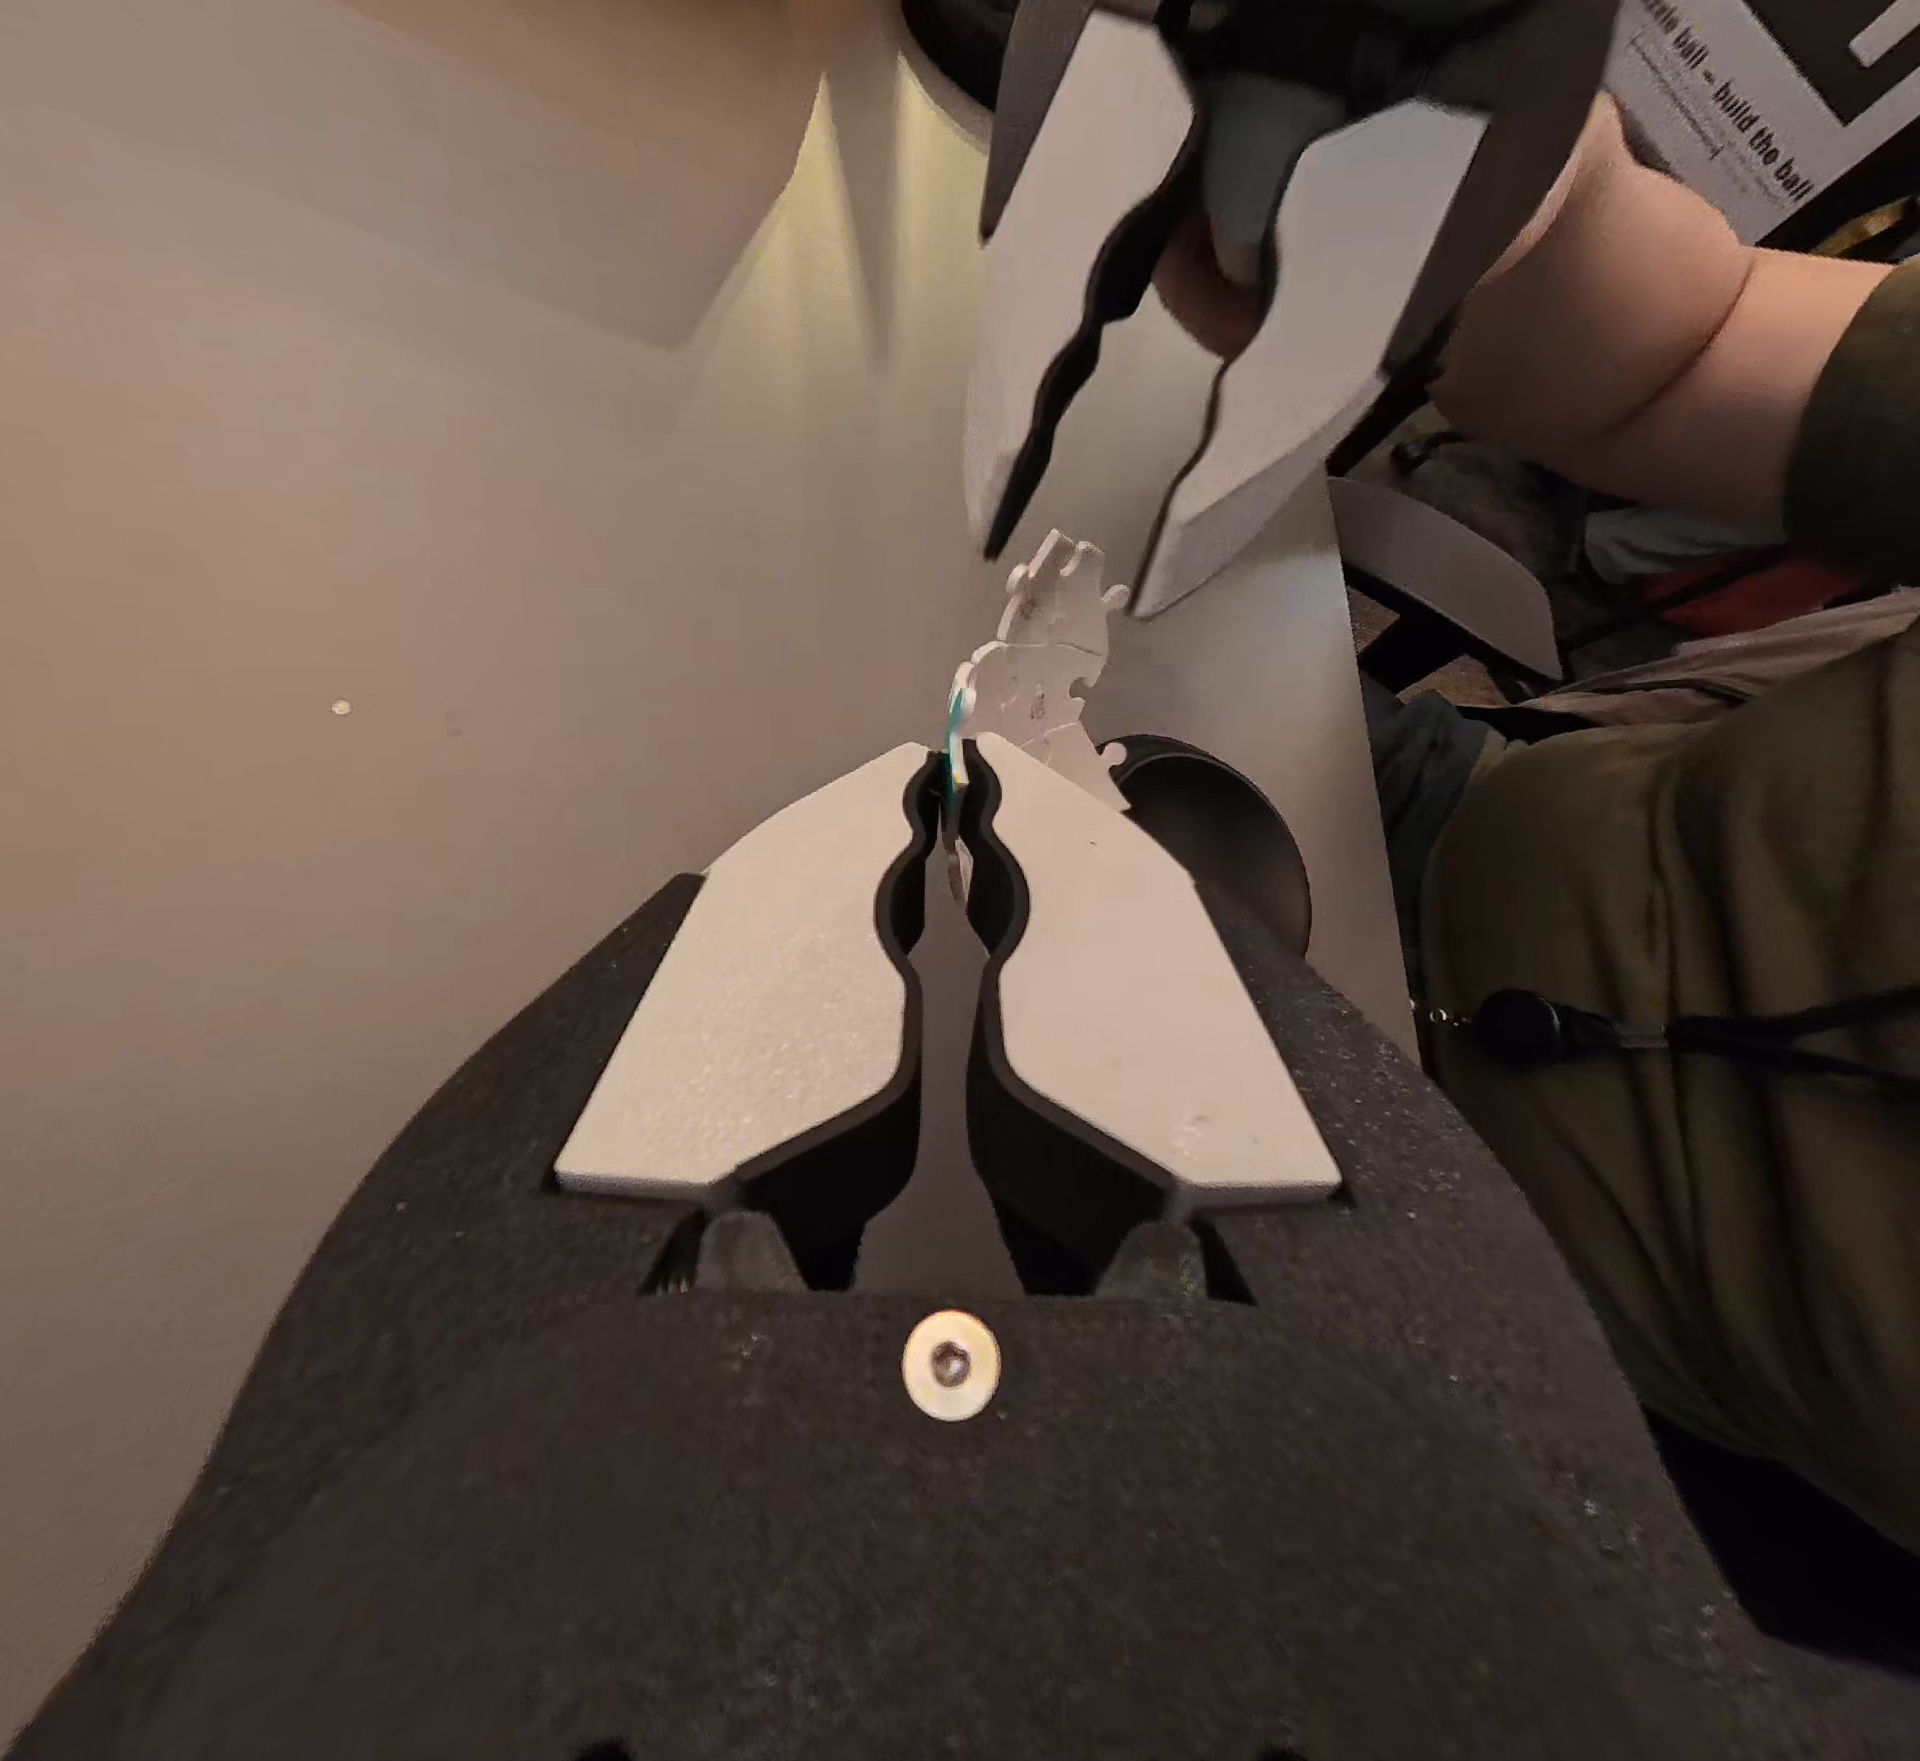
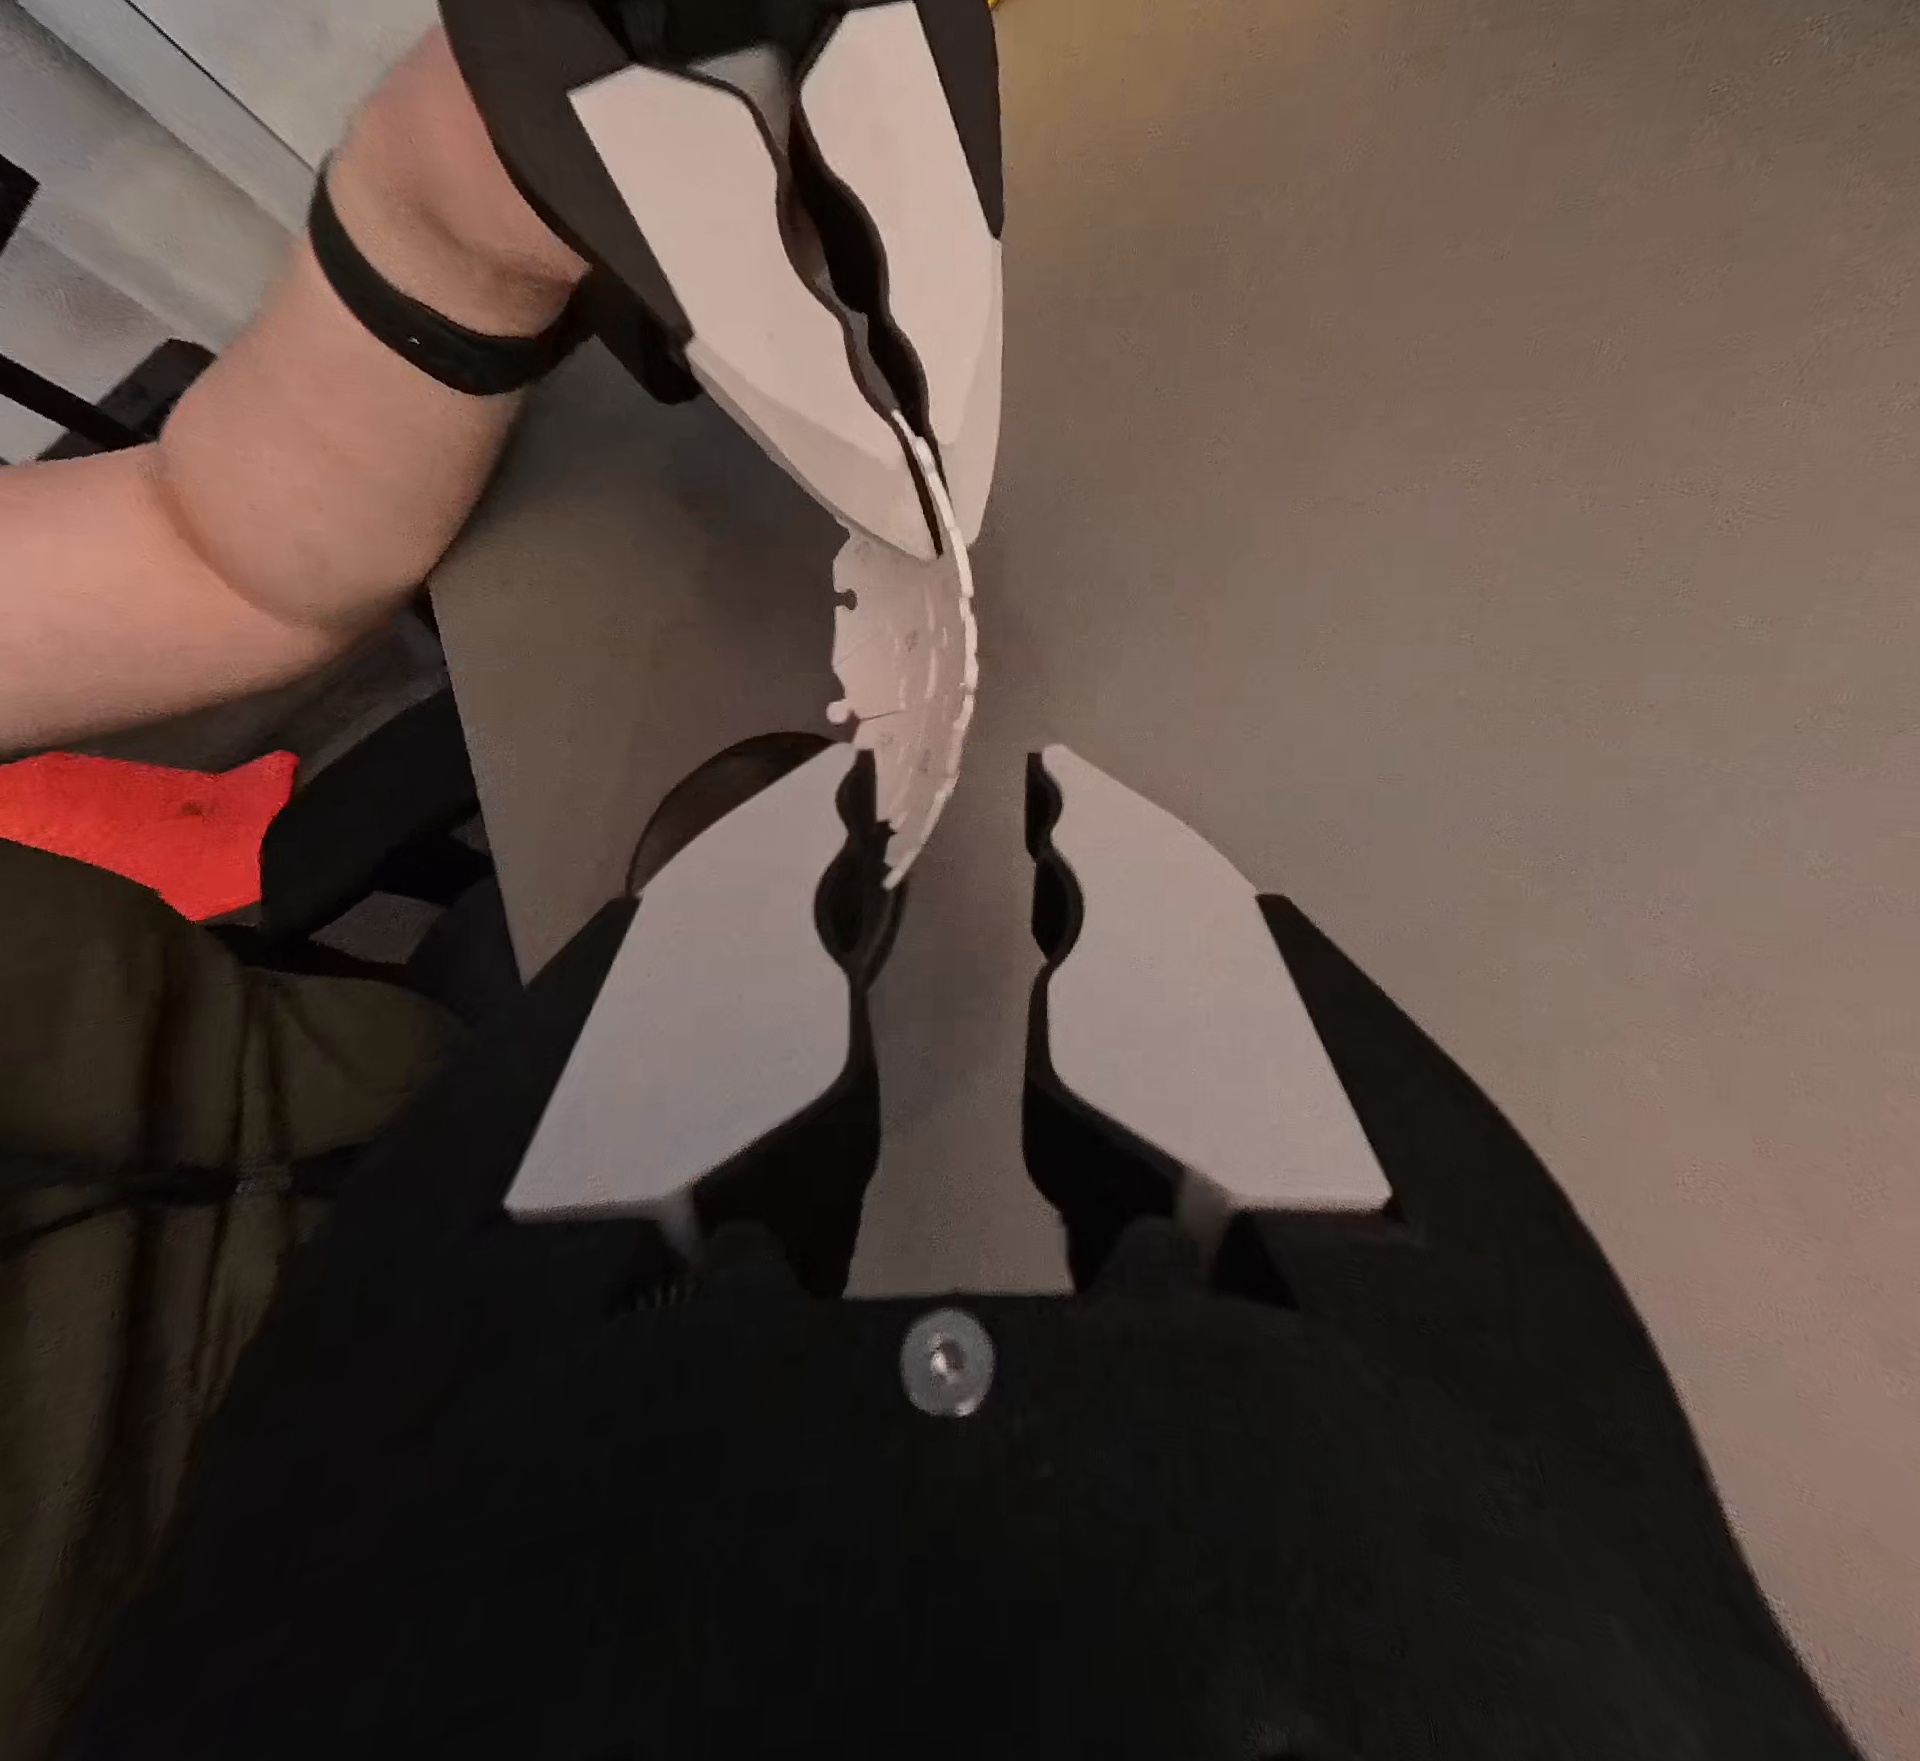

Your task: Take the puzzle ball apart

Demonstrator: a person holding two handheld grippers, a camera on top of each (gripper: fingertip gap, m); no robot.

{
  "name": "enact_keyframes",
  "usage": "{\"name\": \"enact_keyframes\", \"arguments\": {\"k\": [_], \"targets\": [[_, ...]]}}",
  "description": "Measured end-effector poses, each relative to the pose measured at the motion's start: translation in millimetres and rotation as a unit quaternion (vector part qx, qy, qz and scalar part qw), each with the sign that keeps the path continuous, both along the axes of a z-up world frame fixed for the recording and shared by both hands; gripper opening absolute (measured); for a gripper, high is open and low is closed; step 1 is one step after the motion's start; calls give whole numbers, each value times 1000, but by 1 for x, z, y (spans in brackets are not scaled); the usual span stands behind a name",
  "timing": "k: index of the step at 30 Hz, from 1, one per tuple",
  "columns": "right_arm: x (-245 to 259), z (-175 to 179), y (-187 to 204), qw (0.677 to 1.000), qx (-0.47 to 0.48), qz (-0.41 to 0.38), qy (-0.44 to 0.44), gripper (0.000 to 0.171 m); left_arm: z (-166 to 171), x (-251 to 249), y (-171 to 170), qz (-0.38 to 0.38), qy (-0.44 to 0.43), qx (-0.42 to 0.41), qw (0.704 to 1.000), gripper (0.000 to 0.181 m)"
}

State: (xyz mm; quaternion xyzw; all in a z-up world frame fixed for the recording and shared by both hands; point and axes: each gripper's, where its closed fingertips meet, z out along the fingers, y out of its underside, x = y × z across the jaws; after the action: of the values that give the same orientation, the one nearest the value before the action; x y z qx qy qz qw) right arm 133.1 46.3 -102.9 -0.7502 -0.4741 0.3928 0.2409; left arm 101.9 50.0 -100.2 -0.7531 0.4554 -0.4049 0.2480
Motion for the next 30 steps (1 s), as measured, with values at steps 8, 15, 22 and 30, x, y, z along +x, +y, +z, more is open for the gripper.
{"name": "enact_keyframes", "arguments": {"k": [8,15,22,30], "targets": [[-4,2,-12,995,-82,38,40,4,4,1,-9,-26,8,18,999,2],[2,19,-28,984,-29,140,102,6,15,6,-23,-56,-39,-37,997,2],[14,75,-41,930,96,213,283,3,32,10,-37,-95,-98,-84,987,2],[55,115,10,952,10,88,292,3,27,11,-34,-90,-93,-91,987,2]]}}
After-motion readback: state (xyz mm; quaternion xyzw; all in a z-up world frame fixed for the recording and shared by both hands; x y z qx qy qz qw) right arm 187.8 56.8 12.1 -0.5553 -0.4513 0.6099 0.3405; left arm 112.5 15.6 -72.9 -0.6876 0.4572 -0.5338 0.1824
